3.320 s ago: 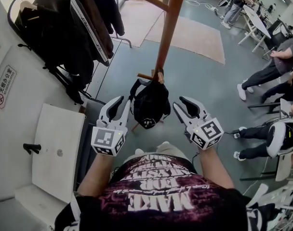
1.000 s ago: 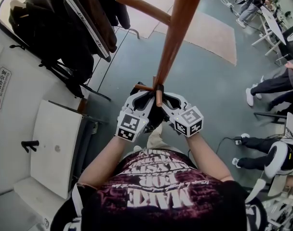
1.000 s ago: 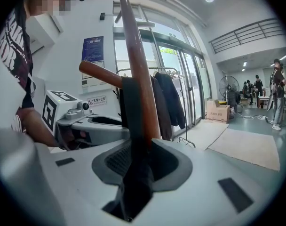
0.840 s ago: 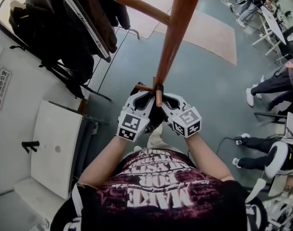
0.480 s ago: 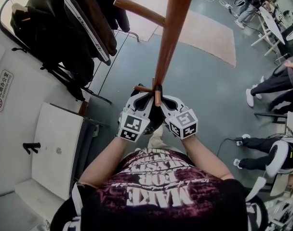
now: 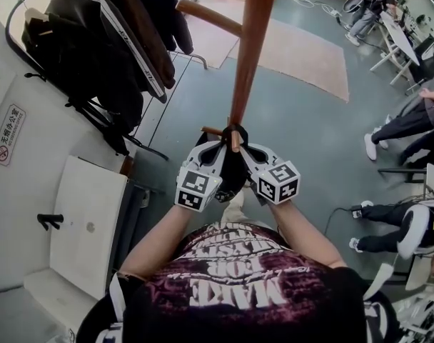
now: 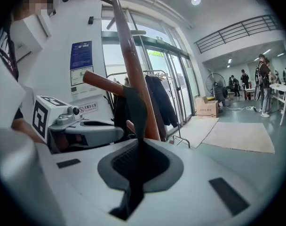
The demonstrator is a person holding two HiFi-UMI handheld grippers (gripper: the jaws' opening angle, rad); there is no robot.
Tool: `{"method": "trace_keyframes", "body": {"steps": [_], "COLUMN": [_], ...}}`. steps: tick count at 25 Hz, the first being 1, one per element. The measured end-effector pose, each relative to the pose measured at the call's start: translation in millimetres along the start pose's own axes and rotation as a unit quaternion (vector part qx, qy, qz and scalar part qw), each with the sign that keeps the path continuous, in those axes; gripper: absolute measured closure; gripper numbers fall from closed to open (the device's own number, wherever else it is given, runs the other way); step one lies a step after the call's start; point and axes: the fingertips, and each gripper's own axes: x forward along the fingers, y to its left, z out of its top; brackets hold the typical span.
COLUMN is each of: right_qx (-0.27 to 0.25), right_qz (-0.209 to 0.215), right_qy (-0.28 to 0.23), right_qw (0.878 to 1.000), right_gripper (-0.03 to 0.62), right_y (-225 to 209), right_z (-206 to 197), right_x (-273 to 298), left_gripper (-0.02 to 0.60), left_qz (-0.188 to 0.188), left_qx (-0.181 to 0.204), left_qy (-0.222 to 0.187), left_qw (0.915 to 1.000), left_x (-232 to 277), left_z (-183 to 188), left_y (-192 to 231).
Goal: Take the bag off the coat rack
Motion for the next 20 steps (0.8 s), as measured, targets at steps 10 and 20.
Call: {"method": "trace_keyframes", "body": {"steps": [10,20], "right_qx": [-0.003,-0.028], "right_qz": [0.012,0.027], "right_qy": [-0.027,-0.064], "right_qw": [1.000,0.997], "right_gripper": [0.586,0.585], "right_y": [20.9,58.2], "right_z": [21.9,59.2], "right_x": [-23.6,-59.1], "left_gripper": [0.574,0.572], "left_qz": [-0.005,0.000], "left_qx": [-0.007,0.000], "left_qy": [-0.019,-0.061], "left_qw": [0.9998,0.9981], "left_x": [-28.7,-72.6], "left_z": [25.0,71.0], "left_y": [-7.8,-24.1]}}
